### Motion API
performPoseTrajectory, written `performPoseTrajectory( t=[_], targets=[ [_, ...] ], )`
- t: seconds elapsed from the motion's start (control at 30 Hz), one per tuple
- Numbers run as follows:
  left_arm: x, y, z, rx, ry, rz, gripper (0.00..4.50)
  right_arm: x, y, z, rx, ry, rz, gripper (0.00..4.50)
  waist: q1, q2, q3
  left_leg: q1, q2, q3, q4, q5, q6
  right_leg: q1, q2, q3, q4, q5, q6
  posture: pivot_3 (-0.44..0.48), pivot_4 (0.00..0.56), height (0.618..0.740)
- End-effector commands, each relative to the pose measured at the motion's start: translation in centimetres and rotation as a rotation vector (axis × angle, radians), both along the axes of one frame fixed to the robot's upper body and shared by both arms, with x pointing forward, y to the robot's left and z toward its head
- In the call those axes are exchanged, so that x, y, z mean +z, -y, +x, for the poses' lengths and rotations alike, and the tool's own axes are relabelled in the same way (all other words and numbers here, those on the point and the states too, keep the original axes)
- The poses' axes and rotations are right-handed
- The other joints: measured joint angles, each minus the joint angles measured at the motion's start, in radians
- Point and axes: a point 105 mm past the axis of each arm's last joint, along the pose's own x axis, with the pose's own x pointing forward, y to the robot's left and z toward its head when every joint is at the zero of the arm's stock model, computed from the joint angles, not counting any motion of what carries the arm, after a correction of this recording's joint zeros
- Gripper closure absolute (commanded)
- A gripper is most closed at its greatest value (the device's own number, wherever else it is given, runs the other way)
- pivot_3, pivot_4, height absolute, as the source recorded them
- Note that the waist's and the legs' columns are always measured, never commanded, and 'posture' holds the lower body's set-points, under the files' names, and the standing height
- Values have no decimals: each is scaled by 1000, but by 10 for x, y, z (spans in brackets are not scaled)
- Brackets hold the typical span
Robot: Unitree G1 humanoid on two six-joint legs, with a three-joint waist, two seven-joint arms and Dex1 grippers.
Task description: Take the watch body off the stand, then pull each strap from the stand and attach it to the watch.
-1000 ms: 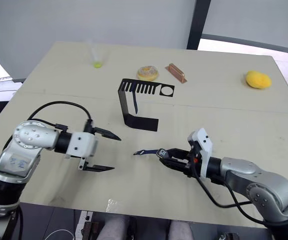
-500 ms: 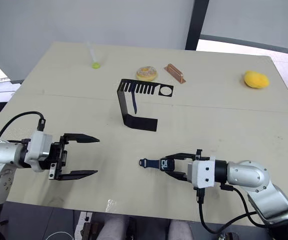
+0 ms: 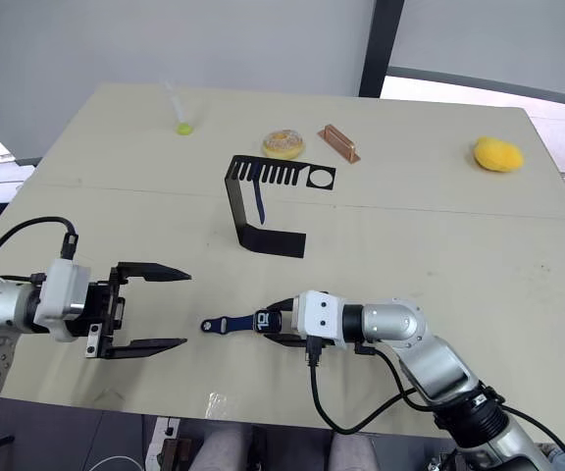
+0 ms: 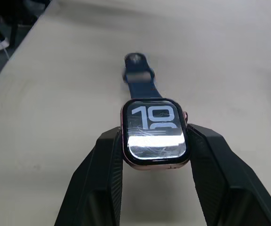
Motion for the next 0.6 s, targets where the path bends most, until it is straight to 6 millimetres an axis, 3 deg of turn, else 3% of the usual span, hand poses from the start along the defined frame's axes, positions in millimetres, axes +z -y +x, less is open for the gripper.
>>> performPoseTrajectory(
  t=[0.03,0.17,0.33,0.4,0.43,0.53,0.6],
  targets=[
    [6,-1,-7,-16,43,14,0,-7,8,-1,4,22,-41,2994,-1,0,0,0,0,0,0,0,0,0,0,0,0,0,0,0,150,740],
    [0,-1,-9,-17,36,33,0,-25,18,0,-17,-27,-96,2994,-2,0,0,1,1,0,0,0,0,0,1,0,0,0,0,0,150,740],
    [-1,0,-9,-16,42,40,0,-22,20,7,-51,-41,-83,2994,-2,0,0,1,1,1,0,0,0,0,1,0,0,0,0,0,150,740],
    [-1,-1,-9,-13,41,44,0,-19,24,8,-44,-14,-89,1927,-2,0,0,1,1,1,0,0,0,0,1,0,0,0,0,0,150,740],
    [-2,-2,-9,-8,40,46,0,-16,28,8,-45,-6,-90,1613,-2,0,0,1,1,1,0,0,0,0,1,0,0,0,0,0,150,740],
    [-2,-9,-10,25,39,52,0,3,53,12,-79,52,-74,156,3,0,0,1,0,0,0,0,0,0,0,0,0,0,0,0,150,740],
    [-4,-21,-8,90,31,52,0,15,87,9,-147,-39,-26,67,6,0,0,0,0,0,0,0,1,0,-1,0,0,0,0,0,150,740]
  ],
)
